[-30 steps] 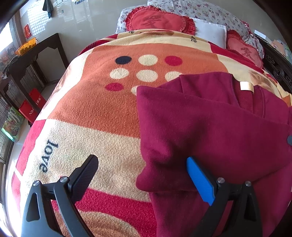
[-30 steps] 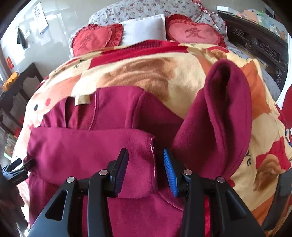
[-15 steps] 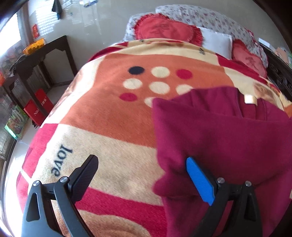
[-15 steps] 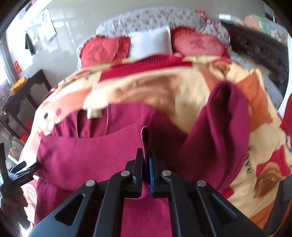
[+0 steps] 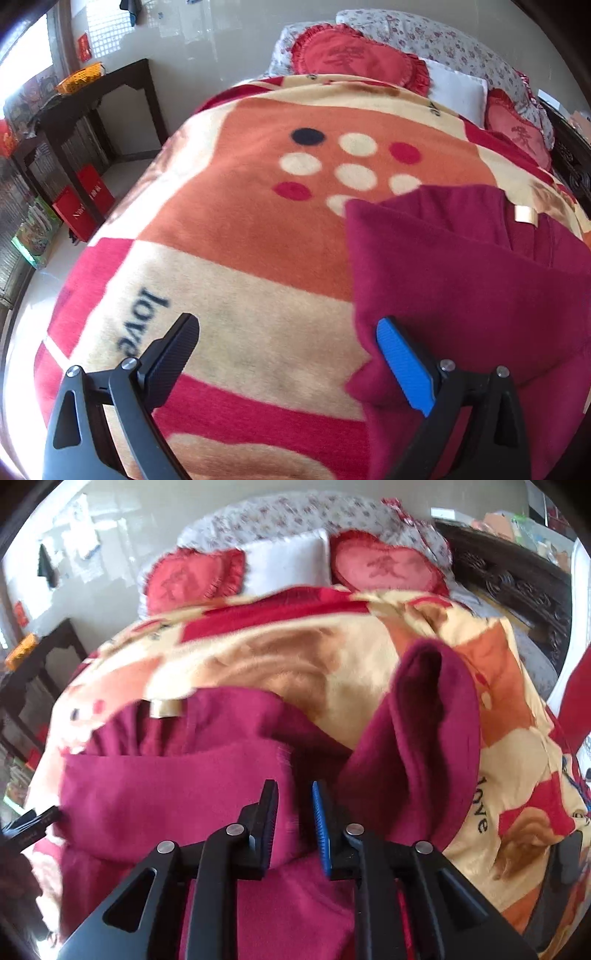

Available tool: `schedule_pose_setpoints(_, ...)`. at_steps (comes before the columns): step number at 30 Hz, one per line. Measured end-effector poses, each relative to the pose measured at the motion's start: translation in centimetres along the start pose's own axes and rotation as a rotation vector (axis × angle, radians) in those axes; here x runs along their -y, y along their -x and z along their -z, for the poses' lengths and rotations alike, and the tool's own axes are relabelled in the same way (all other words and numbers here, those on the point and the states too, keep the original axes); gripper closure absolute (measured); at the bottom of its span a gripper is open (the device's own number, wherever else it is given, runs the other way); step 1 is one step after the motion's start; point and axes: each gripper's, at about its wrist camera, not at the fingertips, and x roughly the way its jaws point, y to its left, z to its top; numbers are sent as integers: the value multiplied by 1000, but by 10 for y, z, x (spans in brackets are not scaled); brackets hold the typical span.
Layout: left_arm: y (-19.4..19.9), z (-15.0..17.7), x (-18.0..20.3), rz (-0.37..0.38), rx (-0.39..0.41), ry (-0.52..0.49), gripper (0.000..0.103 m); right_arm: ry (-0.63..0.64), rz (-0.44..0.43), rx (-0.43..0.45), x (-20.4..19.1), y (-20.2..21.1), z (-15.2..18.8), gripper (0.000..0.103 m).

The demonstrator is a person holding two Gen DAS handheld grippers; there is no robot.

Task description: Fold small clothes

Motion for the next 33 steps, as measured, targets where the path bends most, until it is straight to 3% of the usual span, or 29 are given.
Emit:
schedule_pose_setpoints(4,-1,2,-19,-25,-26,46,3,94,-137,-35,-35,-5,2,102)
schedule_pose_setpoints(9,16,4,-24,16,-12,78,3,96,-142,-248,-52,-67,21,102)
schedule_pose_setpoints(12,29,1,-15,31,13,40,3,100,-127,-209,-58,-57,25,101)
schedule_pose_setpoints(15,34,0,-7,39,19,23,3,108,-181,-195,-68,-39,23,97)
schedule_pose_setpoints(20,39,5,-1,22,23,-20,3,248,-263,-171,-107,-17,33,92)
schedule_pose_setpoints(24,39,8,-24,-9,16,28,3,401,-344,-171,-160,-16,56,87)
schedule_pose_setpoints(30,40,7,-67,-38,22,119,3,696,-232,-83,-249,-41,80,84)
schedule_pose_setpoints(33,40,8,-80,-43,24,139,3,735,-193,-50,-275,-59,82,84)
